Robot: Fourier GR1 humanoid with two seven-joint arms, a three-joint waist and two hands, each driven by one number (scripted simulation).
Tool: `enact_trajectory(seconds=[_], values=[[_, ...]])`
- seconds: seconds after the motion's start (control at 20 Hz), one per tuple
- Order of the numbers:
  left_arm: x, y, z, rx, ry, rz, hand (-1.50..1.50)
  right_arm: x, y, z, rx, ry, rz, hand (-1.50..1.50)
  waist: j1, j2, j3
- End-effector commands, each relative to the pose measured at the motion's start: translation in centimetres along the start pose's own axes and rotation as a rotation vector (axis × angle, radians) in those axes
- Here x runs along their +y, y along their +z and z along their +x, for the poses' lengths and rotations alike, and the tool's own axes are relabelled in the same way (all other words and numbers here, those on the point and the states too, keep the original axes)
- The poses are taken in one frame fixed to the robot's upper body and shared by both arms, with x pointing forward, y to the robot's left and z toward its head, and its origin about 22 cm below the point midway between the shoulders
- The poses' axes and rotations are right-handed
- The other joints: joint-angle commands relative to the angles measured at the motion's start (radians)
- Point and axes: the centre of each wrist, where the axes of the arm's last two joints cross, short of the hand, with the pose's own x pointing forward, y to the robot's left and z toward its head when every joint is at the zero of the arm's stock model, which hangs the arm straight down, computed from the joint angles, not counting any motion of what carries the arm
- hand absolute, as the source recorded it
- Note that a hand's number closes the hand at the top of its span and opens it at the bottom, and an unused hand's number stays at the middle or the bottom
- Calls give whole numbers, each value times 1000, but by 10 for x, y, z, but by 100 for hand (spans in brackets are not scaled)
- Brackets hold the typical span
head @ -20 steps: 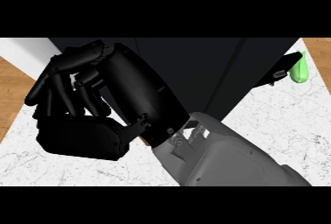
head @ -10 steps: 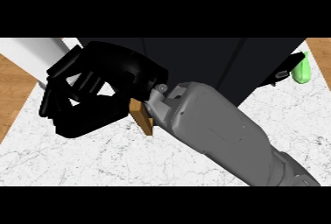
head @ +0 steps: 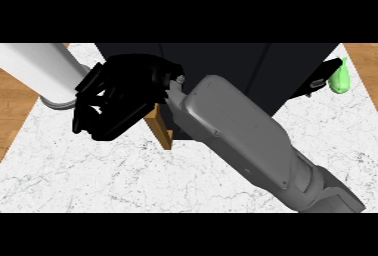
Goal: Pick up the wine, place it into the cabinet and close the cabinet
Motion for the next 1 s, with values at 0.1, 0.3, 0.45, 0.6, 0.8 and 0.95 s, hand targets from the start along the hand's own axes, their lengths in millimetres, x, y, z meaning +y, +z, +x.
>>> enact_trajectory(seconds=[0.1,0.3,0.45,0.6,0.8,0.95], values=[[-2,-1,2,-53,35,-19,-150,-36,4,-15,-70,-101,61,150,-11,1,1],[4,5,3,-36,23,-24,-150,-49,4,-11,-89,-140,55,150,-16,0,1],[-7,10,-14,-50,32,-30,-150,-71,22,-23,-94,-167,28,150,-15,3,0],[1,-4,11,-31,19,-27,-150,-68,12,-27,-128,-176,-61,150,-2,5,1],[2,-6,7,-42,21,-31,-150,-97,49,-29,-148,-141,-160,150,-5,13,0],[1,-3,0,-41,22,-18,-150,-98,53,-22,-170,-101,-274,150,-22,10,-1]])
